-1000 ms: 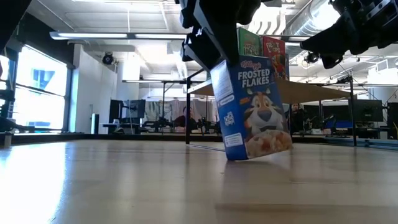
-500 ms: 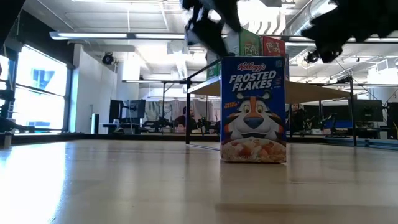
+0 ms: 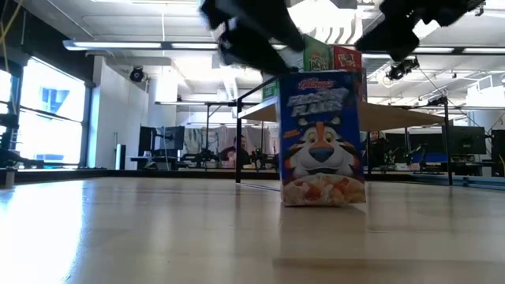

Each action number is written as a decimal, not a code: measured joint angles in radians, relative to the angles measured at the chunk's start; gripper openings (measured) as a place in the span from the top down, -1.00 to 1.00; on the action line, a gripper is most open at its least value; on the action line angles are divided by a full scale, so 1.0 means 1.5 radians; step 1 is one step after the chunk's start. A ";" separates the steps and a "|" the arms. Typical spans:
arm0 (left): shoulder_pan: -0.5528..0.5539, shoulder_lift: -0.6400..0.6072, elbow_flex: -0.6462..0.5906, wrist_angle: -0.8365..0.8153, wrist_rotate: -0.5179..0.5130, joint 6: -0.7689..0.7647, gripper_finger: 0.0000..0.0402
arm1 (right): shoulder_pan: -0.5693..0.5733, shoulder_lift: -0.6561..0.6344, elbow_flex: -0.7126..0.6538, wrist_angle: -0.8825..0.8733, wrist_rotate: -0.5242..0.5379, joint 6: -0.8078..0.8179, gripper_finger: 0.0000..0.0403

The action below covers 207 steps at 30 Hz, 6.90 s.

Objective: Stack cereal on shelf
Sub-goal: Put the blue cereal box on the shelf and aligned with the other blue cereal boxes

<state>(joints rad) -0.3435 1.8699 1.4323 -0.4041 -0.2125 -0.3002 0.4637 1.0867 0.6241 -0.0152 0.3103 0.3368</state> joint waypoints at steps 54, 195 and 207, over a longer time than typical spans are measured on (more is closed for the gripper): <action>0.024 -0.194 -0.505 0.745 -0.023 -0.065 0.23 | -0.052 0.339 0.278 -0.216 -0.122 0.020 -0.11; 0.159 -0.199 -0.505 0.707 0.131 -0.095 1.00 | -0.573 -0.196 0.190 -0.662 -0.037 -0.134 0.98; 0.159 -0.199 -0.505 0.707 0.131 -0.095 1.00 | -0.576 -0.197 0.140 -0.597 0.035 -0.119 0.98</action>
<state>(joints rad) -0.1055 1.5715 0.6743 0.6563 -0.0154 -0.4427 -0.4004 0.7918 0.8345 -0.9105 0.3626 0.1581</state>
